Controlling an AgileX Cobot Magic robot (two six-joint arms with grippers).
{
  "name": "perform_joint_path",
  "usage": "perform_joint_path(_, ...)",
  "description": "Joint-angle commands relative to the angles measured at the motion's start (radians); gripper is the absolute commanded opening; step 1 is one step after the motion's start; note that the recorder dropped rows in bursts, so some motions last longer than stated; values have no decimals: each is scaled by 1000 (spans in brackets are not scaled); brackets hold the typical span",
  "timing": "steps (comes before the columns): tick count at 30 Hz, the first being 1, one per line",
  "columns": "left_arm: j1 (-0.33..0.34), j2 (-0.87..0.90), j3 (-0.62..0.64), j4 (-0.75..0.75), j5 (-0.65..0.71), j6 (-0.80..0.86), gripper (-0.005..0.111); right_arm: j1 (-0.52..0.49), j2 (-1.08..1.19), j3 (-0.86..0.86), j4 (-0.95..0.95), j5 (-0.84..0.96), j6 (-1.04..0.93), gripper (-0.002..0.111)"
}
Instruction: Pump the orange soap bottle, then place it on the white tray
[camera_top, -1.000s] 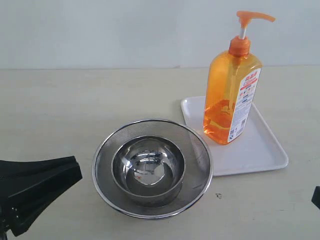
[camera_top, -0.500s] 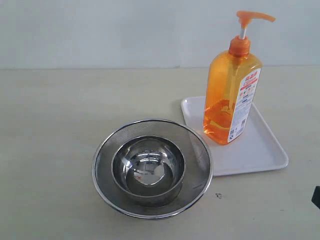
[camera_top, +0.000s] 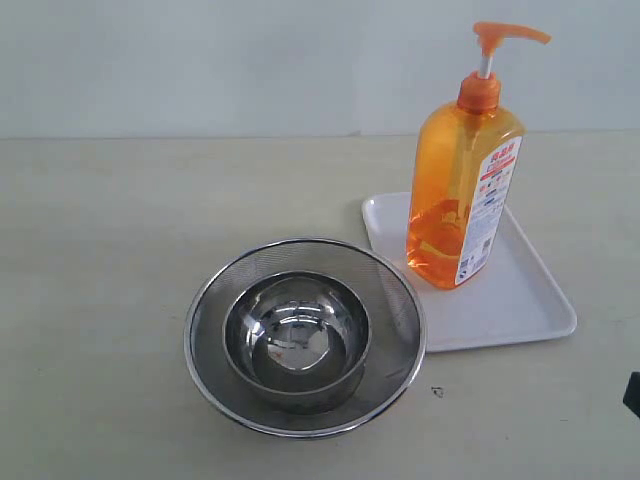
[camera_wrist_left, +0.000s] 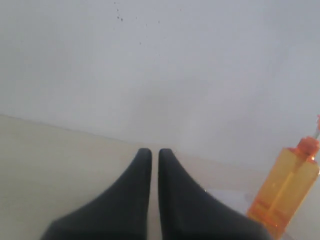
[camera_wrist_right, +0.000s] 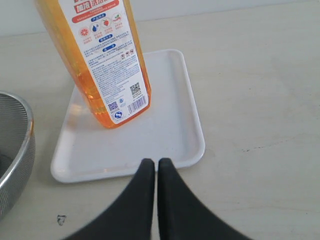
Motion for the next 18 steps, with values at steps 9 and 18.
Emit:
perform_joint_path(9, 150, -41, 62, -19, -64, -77, 5, -1, -3, 7, -11, 8, -3, 0)
perform_joint_path(18, 165, -41, 62, 39, 91, -52, 5, -1, -3, 7, -11, 6, -3, 0)
